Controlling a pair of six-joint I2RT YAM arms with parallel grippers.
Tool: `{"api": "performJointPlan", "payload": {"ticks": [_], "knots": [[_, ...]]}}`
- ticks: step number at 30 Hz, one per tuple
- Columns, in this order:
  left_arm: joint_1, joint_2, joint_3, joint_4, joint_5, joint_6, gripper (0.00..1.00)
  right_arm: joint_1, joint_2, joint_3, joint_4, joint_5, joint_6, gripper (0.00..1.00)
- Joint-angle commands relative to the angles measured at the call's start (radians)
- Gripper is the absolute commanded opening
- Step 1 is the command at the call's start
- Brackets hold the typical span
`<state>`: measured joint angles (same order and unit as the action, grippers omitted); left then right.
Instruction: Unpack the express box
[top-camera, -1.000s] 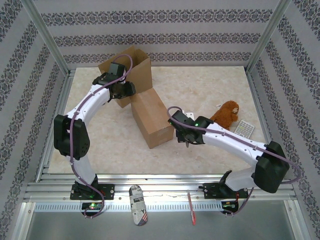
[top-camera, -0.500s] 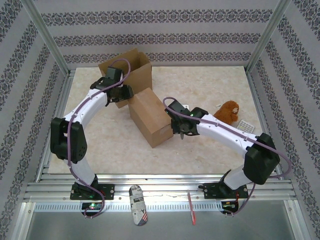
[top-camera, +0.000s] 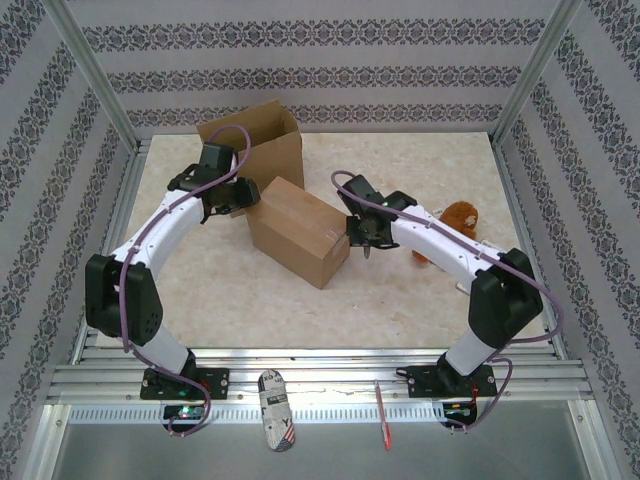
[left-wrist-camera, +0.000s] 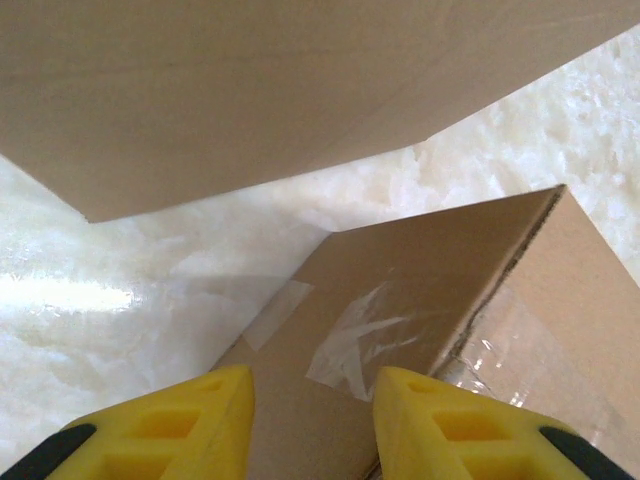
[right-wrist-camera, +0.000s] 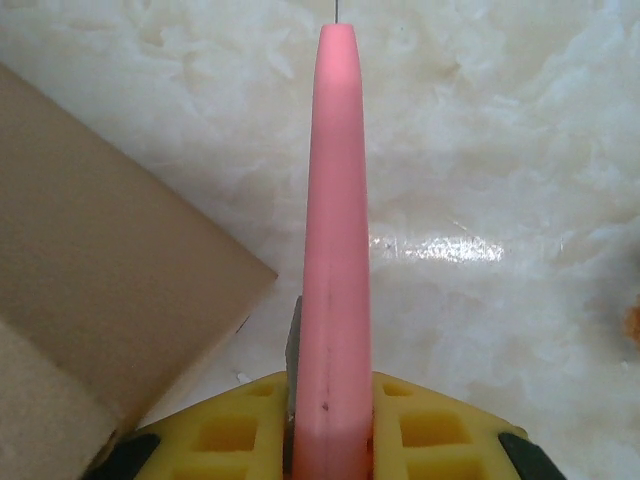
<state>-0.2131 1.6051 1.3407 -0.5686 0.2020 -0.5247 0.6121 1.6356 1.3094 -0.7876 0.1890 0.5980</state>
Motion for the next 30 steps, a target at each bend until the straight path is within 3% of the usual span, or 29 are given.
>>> {"api": "performJointPlan", "payload": {"ticks": [1,12,20,30], "knots": [[-0.016,-0.039,-0.024,-0.05,0.118,-0.008,0.38,-0.002,0.045,0.061,0.109,-0.074,-0.021,0.0],[-0.028,-0.122,-0.108,-0.056,0.163,-0.028,0.39,-0.027,0.142,0.14,0.115,-0.105,-0.024,0.0],[-0.036,-0.17,-0.135,-0.054,0.181,-0.038,0.42,-0.035,0.112,0.112,0.107,-0.081,-0.016,0.0],[-0.036,-0.209,-0.068,-0.102,0.097,-0.019,0.72,-0.107,-0.043,-0.006,0.077,-0.021,-0.021,0.0]]}}
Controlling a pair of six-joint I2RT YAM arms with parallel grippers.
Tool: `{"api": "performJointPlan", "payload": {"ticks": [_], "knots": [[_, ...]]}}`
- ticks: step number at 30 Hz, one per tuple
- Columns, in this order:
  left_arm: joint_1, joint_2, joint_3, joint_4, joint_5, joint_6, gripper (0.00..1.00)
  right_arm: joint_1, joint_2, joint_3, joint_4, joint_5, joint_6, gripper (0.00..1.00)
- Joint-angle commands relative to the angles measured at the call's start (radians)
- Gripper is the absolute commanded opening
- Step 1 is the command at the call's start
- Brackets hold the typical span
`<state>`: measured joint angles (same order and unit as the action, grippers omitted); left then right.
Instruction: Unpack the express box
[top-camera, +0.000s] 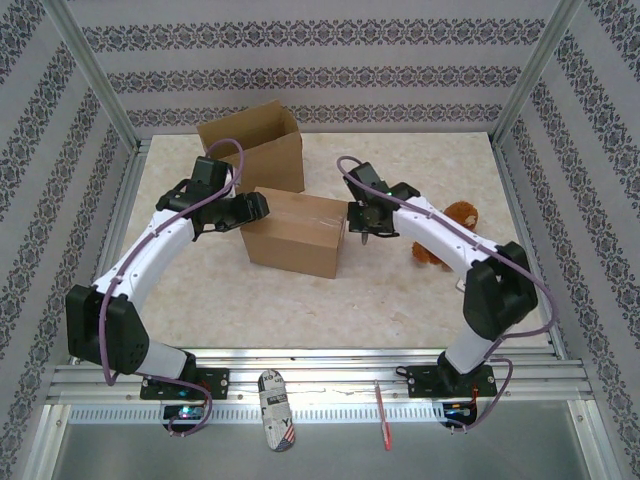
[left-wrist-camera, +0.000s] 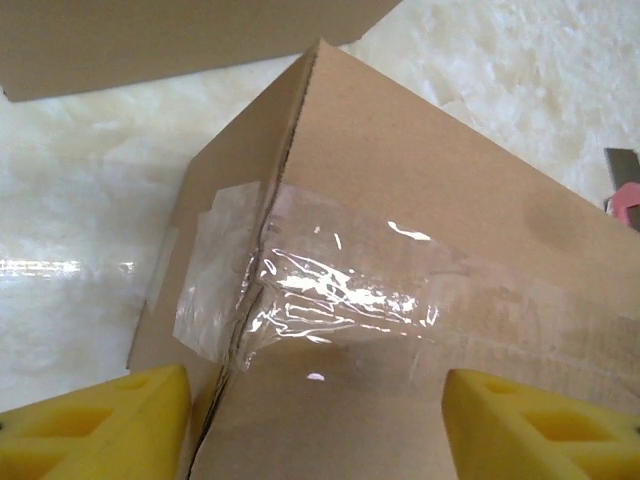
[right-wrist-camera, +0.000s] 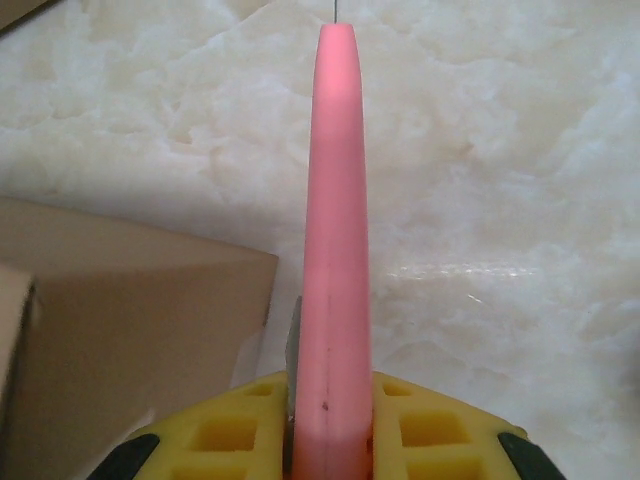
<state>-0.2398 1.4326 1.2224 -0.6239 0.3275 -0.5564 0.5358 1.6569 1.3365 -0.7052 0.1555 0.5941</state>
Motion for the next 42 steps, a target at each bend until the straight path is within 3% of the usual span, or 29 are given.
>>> {"api": "performJointPlan", "payload": {"ticks": [1,6,10,12,16,19,26,35,42], "knots": [[-0.01,-0.04,0.061,-0.056,-0.049,0.018,0.75,-0.041,-0.08,-0.049,-0.005,0.013,-0.017,0.0],[-0.009,-0.06,0.098,-0.063,-0.095,0.035,0.8,-0.075,-0.165,-0.105,-0.004,-0.012,-0.041,0.0],[-0.009,-0.115,0.101,-0.01,-0.062,0.059,0.81,-0.087,-0.276,-0.141,0.036,-0.134,-0.124,0.0],[-0.01,-0.143,0.09,0.055,0.012,0.076,0.81,-0.099,-0.334,-0.159,0.064,-0.23,-0.164,0.0],[-0.013,-0.157,0.074,0.234,0.319,0.095,0.81,-0.136,-0.427,-0.191,0.137,-0.486,-0.237,0.0],[-0.031,-0.152,0.064,0.366,0.485,0.093,0.82,-0.17,-0.474,-0.224,0.219,-0.669,-0.254,0.0],[-0.092,-0.145,0.035,0.622,0.695,0.077,0.86,-0.209,-0.537,-0.275,0.458,-0.951,-0.196,0.0],[-0.219,-0.065,0.05,0.802,0.692,0.045,0.89,-0.195,-0.567,-0.352,0.891,-1.126,0.016,0.0],[-0.26,-0.026,0.06,1.027,0.625,-0.058,0.91,-0.119,-0.522,-0.329,0.947,-1.143,0.029,0.0]]}}
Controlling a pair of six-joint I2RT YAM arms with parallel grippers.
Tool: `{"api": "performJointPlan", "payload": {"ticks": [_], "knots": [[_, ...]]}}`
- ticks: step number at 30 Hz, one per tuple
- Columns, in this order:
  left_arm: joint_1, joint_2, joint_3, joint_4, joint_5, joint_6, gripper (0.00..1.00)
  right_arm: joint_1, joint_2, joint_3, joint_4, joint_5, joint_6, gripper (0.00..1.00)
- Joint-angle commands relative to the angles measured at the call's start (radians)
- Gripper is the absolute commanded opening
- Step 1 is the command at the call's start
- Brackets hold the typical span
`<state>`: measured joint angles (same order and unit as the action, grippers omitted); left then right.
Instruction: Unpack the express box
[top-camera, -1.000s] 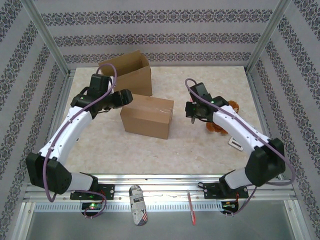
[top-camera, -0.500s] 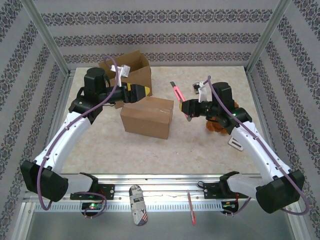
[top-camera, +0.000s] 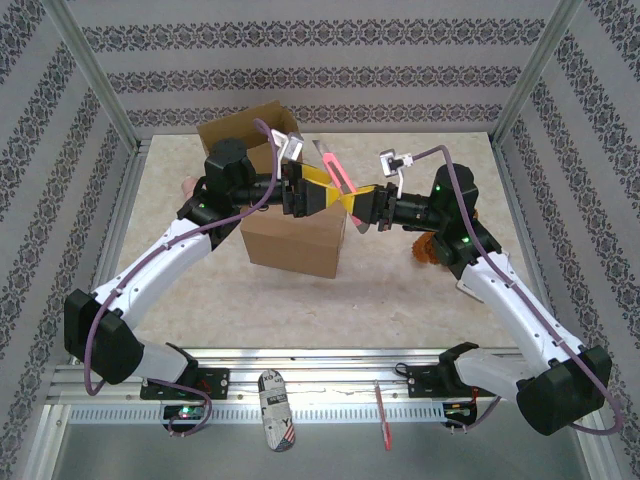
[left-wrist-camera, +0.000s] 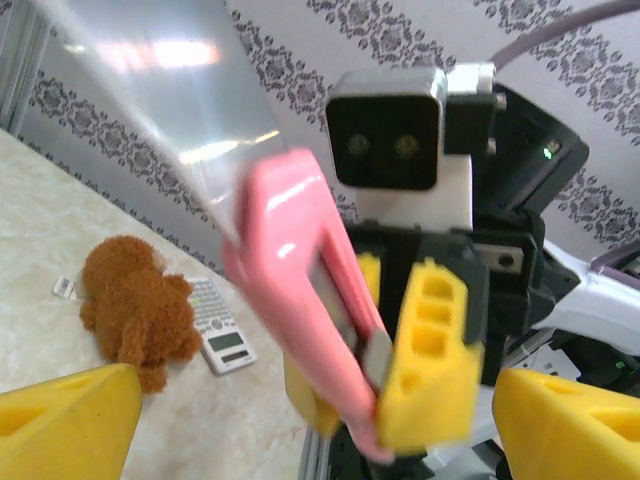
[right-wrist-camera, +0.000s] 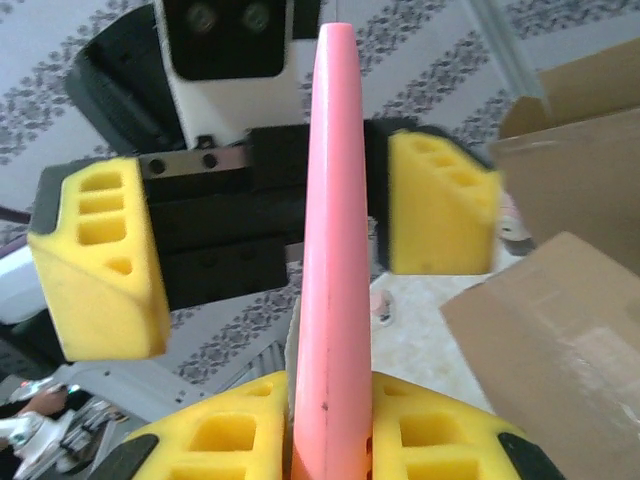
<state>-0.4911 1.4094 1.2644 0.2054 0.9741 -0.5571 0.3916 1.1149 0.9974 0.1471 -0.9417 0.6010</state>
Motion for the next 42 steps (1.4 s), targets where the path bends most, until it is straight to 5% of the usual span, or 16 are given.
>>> {"api": "performJointPlan", "payload": {"ticks": [1,4,8,18,26,32,37,42], "knots": [[-0.009,-0.002,0.018,0.221,-0.028,-0.071,0.91,0.033,0.027,0.011,0.098,-0.046,0.022,0.0],[-0.009,0.004,0.017,0.261,-0.048,-0.097,0.85,0.047,0.043,0.006,0.136,-0.041,0.041,0.0],[-0.009,0.011,0.007,0.298,-0.048,-0.126,0.65,0.053,0.052,-0.012,0.22,-0.026,0.092,0.0],[-0.011,0.021,-0.02,0.364,-0.039,-0.174,0.49,0.069,0.069,-0.007,0.289,0.001,0.135,0.0],[-0.01,0.017,-0.016,0.369,-0.039,-0.183,0.0,0.072,0.079,-0.006,0.291,-0.002,0.141,0.0],[-0.01,0.005,-0.007,0.316,-0.047,-0.163,0.0,0.067,0.08,0.026,0.188,-0.064,0.084,0.01],[-0.01,-0.003,-0.004,0.295,-0.053,-0.153,0.0,0.061,0.08,0.088,-0.02,-0.124,-0.054,0.29],[-0.01,0.004,0.003,0.293,-0.056,-0.153,0.0,0.058,0.093,0.121,-0.093,-0.14,-0.095,0.28]]}}
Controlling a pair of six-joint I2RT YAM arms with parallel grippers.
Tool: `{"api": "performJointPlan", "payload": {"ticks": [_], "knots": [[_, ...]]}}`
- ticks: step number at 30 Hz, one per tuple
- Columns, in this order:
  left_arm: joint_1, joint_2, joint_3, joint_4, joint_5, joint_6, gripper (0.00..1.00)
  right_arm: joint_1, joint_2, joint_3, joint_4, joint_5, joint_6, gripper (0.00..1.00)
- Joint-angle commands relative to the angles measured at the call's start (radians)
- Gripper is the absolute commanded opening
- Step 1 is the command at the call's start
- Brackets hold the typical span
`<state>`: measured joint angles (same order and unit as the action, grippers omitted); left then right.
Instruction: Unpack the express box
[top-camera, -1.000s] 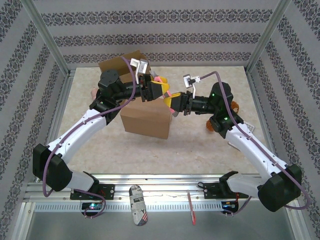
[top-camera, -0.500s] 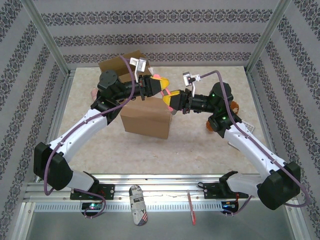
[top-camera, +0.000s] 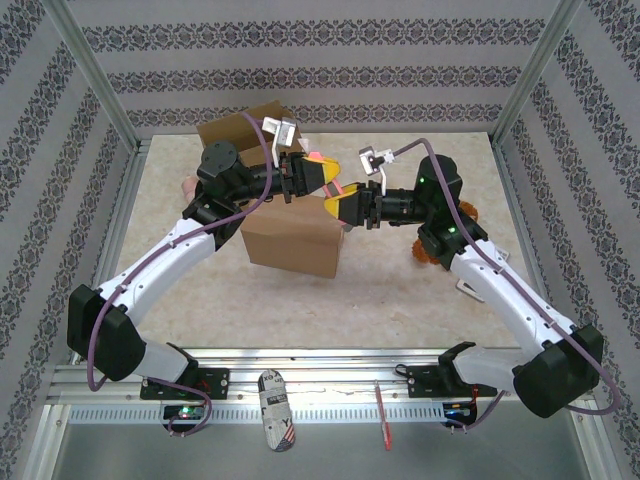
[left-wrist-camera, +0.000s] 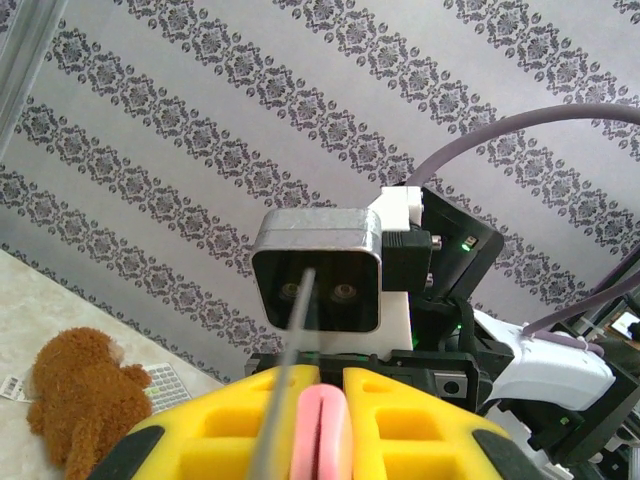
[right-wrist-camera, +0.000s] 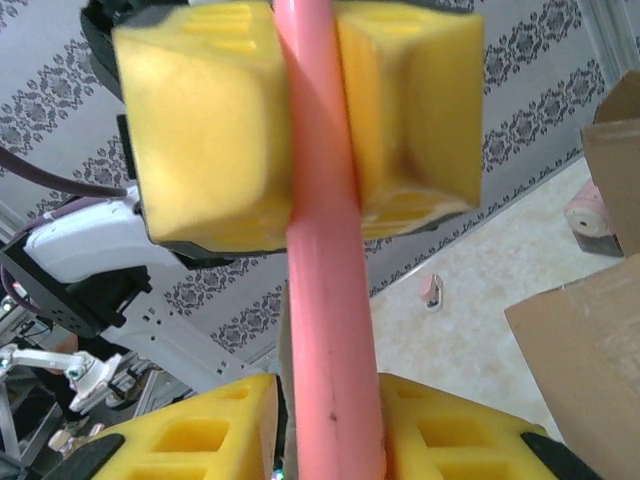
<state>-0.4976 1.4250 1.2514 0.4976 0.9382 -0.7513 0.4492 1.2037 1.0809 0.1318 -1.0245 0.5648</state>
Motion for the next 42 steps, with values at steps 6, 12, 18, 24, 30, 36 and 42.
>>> {"api": "performJointPlan", "payload": {"ticks": [6,12,18,24,30,36,42], "knots": [[-0.004,-0.003,0.019,0.0,-0.017,0.041,0.0,0.0,0.006,0.037,-0.077,-0.041,-0.054,0.07],[-0.004,-0.003,0.02,-0.019,-0.018,0.047,0.09,-0.001,-0.001,0.032,-0.051,0.006,-0.031,0.0],[-0.001,-0.043,0.047,-0.241,-0.077,0.175,1.0,-0.012,-0.02,0.009,-0.047,0.084,0.007,0.0],[0.038,-0.112,0.118,-0.667,-0.312,0.388,1.0,-0.058,-0.07,-0.06,-0.054,0.152,0.065,0.0],[0.121,-0.134,0.098,-0.851,-0.469,0.398,0.88,-0.132,-0.115,-0.139,-0.07,0.195,0.119,0.0],[0.21,-0.074,0.008,-0.816,-0.558,0.349,0.55,-0.164,-0.147,-0.198,-0.074,0.203,0.132,0.0],[0.211,-0.004,-0.018,-0.794,-0.691,0.428,0.56,-0.167,-0.178,-0.221,-0.107,0.214,0.112,0.0]]}}
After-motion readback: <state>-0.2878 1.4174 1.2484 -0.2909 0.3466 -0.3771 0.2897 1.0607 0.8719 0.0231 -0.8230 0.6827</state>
